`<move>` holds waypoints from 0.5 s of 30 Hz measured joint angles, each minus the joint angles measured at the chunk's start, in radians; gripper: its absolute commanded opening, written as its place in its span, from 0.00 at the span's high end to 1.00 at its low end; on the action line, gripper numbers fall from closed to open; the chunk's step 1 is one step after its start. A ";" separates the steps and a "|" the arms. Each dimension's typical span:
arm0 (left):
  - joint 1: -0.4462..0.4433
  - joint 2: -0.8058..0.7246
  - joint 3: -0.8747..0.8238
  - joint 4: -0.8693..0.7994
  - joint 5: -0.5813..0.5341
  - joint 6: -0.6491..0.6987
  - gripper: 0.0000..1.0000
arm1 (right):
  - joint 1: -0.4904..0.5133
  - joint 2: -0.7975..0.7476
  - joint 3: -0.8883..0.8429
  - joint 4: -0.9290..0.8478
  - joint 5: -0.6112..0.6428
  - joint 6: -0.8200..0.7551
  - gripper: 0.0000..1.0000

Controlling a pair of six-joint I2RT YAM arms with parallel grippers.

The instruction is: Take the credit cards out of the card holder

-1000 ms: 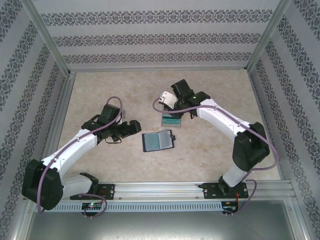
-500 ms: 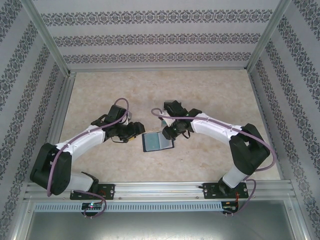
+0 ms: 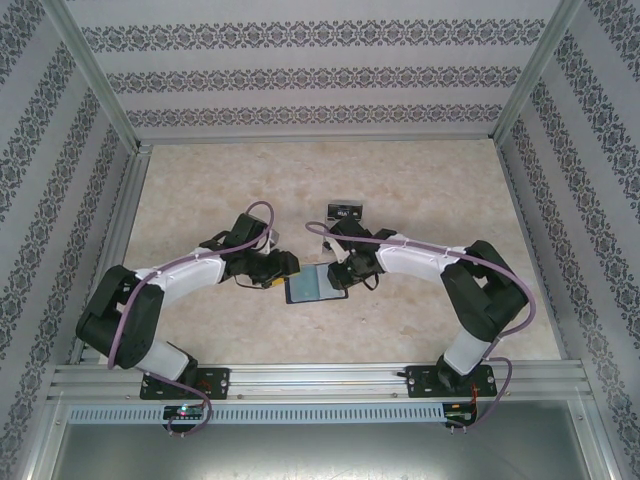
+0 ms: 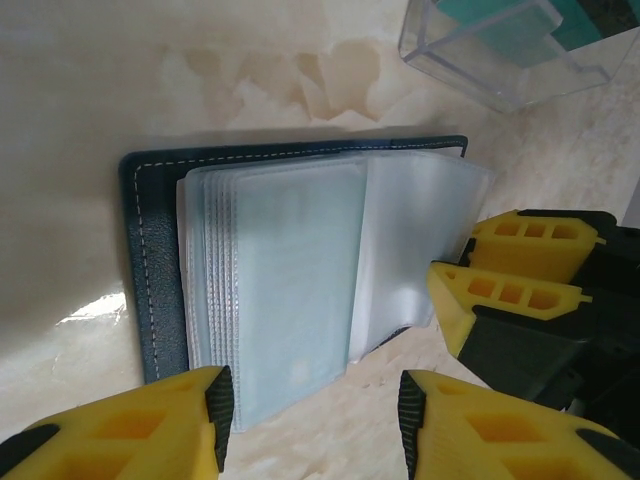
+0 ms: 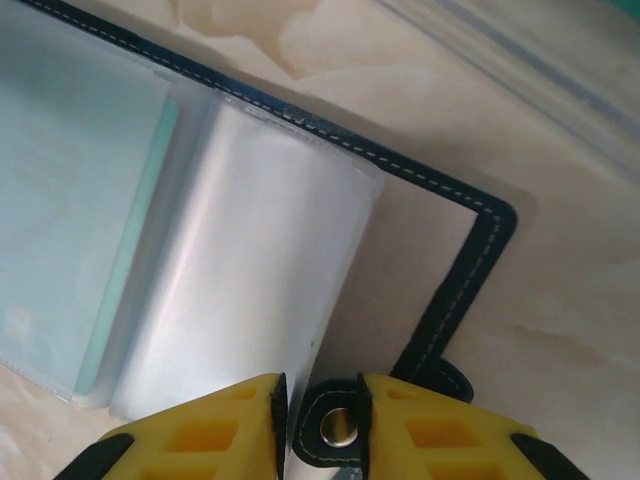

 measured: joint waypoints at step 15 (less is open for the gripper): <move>-0.026 0.106 0.005 0.016 0.023 0.008 0.51 | 0.009 0.010 -0.011 0.033 -0.002 0.055 0.72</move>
